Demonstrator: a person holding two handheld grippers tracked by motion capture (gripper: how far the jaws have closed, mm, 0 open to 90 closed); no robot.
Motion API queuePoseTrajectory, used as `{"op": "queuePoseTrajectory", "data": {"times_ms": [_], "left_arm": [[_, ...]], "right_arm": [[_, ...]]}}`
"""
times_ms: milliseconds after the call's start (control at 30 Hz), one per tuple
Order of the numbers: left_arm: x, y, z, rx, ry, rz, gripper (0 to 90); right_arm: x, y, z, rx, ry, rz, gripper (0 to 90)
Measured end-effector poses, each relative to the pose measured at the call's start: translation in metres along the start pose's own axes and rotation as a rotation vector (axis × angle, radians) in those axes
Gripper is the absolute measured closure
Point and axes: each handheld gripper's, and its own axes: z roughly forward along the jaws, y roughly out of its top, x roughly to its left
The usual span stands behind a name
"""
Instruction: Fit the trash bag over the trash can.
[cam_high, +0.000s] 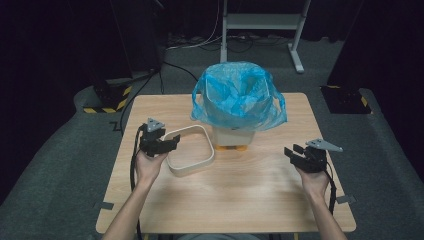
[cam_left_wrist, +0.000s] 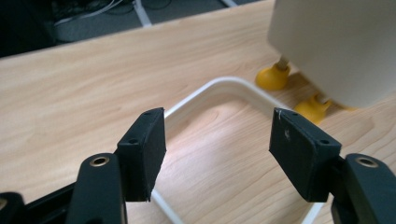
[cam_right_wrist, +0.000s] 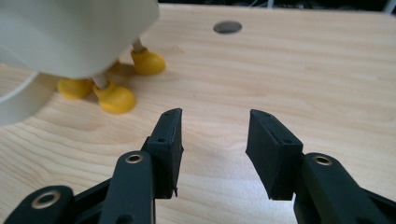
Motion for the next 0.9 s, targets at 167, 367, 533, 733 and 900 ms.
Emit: {"op": "queuePoseTrajectory", "data": {"times_ms": [167, 367, 533, 733, 900], "left_arm": [[0.007, -0.014, 0.009, 0.021, 0.016, -0.032, 36.0], [0.015, -0.027, 0.021, 0.047, 0.050, -0.065, 35.8], [0.021, -0.034, 0.026, 0.049, 0.077, -0.100, 35.7], [0.026, -0.040, 0.035, 0.064, 0.100, -0.123, 35.7], [0.028, -0.042, 0.039, 0.078, 0.123, -0.116, 35.7]], "right_arm": [[-0.001, -0.011, 0.013, 0.031, -0.019, -0.001, 54.7], [-0.002, -0.020, 0.026, 0.057, -0.043, -0.002, 53.2], [-0.002, -0.024, 0.035, 0.087, -0.079, -0.040, 52.6], [-0.004, -0.027, 0.043, 0.113, -0.094, -0.053, 51.3], [-0.009, -0.029, 0.048, 0.135, -0.106, -0.070, 49.9]]}}
